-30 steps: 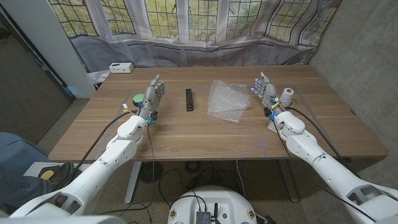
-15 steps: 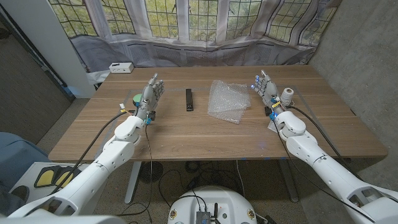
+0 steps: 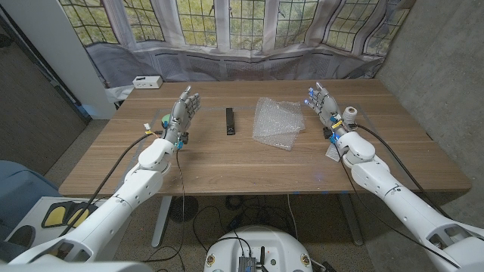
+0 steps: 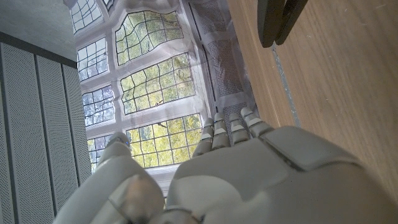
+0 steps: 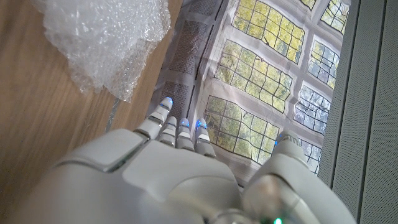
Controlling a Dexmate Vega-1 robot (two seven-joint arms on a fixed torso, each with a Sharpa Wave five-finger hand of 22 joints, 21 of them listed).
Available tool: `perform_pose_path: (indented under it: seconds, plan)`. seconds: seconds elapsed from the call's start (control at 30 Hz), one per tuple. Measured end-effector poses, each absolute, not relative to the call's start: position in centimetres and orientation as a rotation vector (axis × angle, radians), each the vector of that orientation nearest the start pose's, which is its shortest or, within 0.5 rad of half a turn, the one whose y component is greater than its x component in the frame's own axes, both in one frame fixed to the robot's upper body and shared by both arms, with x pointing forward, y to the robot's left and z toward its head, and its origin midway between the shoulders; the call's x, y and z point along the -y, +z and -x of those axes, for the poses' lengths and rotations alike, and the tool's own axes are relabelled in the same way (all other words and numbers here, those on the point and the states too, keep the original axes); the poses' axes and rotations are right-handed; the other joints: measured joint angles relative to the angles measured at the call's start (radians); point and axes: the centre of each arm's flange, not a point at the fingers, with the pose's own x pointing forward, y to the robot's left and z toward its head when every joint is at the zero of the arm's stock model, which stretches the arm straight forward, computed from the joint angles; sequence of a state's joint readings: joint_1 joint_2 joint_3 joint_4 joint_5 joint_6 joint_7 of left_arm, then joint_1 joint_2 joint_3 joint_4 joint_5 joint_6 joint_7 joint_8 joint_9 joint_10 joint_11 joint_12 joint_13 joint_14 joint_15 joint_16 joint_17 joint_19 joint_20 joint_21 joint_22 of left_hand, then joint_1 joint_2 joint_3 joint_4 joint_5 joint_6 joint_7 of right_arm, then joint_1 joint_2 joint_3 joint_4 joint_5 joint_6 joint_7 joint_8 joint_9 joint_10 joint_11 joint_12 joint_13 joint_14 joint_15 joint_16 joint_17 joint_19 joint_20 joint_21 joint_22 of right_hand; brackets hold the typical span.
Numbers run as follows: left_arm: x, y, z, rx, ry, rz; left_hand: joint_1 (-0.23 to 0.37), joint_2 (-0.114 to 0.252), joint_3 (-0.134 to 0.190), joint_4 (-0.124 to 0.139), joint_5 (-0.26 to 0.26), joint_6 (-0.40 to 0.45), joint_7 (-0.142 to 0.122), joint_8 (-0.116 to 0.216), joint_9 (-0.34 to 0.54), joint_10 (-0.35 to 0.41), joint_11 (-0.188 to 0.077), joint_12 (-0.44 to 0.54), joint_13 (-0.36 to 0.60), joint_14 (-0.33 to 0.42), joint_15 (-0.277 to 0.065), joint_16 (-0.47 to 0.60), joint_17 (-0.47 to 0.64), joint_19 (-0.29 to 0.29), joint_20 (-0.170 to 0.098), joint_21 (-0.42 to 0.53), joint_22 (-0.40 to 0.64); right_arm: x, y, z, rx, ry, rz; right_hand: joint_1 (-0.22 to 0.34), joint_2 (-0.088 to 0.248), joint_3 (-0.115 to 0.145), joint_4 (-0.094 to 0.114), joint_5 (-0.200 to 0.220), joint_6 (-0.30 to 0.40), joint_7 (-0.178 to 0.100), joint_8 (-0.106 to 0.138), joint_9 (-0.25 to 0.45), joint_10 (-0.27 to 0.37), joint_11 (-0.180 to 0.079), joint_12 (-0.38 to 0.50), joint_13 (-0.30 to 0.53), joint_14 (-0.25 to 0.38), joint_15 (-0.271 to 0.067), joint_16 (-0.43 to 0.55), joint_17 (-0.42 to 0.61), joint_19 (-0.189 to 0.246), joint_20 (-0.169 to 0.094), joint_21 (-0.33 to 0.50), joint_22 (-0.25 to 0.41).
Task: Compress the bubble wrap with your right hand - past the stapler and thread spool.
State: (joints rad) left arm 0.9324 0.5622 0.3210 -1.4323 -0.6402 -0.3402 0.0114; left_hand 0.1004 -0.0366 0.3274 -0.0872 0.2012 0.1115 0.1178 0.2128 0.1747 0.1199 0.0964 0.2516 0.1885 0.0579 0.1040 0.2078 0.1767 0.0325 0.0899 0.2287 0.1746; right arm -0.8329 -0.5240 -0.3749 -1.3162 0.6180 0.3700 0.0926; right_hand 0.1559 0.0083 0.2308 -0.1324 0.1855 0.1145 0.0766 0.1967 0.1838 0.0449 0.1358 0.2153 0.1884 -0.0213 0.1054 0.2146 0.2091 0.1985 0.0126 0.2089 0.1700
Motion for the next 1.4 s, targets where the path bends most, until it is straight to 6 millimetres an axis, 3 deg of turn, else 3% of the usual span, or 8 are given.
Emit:
perform_pose_path:
  seconds: [0.43, 0.93, 1.13, 1.23, 1.4]
  plan:
    - [-30.1, -2.0, -61.9, 0.685, -0.188, -0.013, 0.000, 0.000, -0.004, -0.004, 0.000, 0.003, 0.000, 0.000, 0.000, 0.008, 0.004, 0.000, 0.000, 0.006, -0.003, 0.000, 0.000, 0.007, 0.005, 0.001, 0.000, 28.1, -0.1, -64.0, 0.726, 0.291, -0.007, 0.005, 0.005, 0.000, 0.000, 0.000, 0.048, -0.002, 0.011, 0.000, 0.013, -0.002, 0.000, 0.000, 0.009, -0.005, 0.000, 0.000, 0.000, 0.000, 0.000, 0.000]
    - [-29.3, -1.1, -61.5, 0.691, -0.209, -0.047, 0.005, 0.005, -0.004, -0.004, 0.000, 0.003, 0.000, 0.000, 0.000, 0.013, 0.009, 0.000, 0.000, 0.012, 0.001, 0.000, 0.000, 0.013, 0.010, 0.001, 0.000, 27.9, 0.4, -62.3, 0.796, 0.245, 0.001, 0.006, 0.007, 0.000, 0.000, 0.000, 0.043, 0.004, 0.007, 0.000, 0.041, -0.005, 0.000, 0.000, 0.068, -0.007, 0.022, 0.003, 0.079, 0.004, 0.015, 0.005]
    - [-29.1, -0.7, -61.2, 0.701, -0.213, -0.053, 0.011, 0.011, -0.004, -0.004, 0.000, 0.008, -0.005, -0.004, 0.000, 0.013, 0.009, -0.005, 0.000, 0.012, 0.001, 0.000, 0.000, 0.013, 0.010, -0.004, 0.000, 27.8, 0.5, -61.5, 0.821, 0.211, 0.039, 0.012, 0.012, 0.000, 0.000, 0.000, 0.046, 0.008, 0.007, 0.000, 0.047, 0.000, 0.000, 0.002, 0.071, -0.010, 0.022, 0.003, 0.079, 0.004, 0.015, 0.005]
    - [-29.1, -0.7, -61.2, 0.701, -0.215, -0.054, 0.011, 0.011, -0.001, -0.007, 0.000, 0.008, -0.005, -0.006, 0.000, 0.012, 0.009, -0.005, 0.000, 0.012, 0.001, -0.005, 0.000, 0.013, 0.010, -0.004, 0.000, 27.6, 0.6, -61.1, 0.827, 0.220, 0.043, 0.017, 0.017, 0.000, 0.000, 0.000, 0.052, 0.013, 0.007, 0.000, 0.077, -0.002, 0.012, 0.005, 0.074, -0.008, 0.023, 0.007, 0.081, 0.006, 0.015, 0.005]
    - [-29.0, -0.5, -61.2, 0.708, -0.222, -0.056, 0.011, 0.011, 0.000, -0.008, 0.000, 0.009, -0.005, -0.006, 0.000, 0.012, 0.009, -0.005, 0.000, 0.012, 0.001, -0.005, 0.000, 0.013, 0.010, -0.004, 0.000, 27.4, 0.7, -60.5, 0.847, 0.181, 0.088, 0.025, 0.025, 0.002, -0.002, 0.000, 0.097, 0.014, 0.015, 0.005, 0.131, -0.002, 0.026, 0.014, 0.136, -0.014, 0.045, 0.012, 0.130, 0.006, 0.020, 0.005]
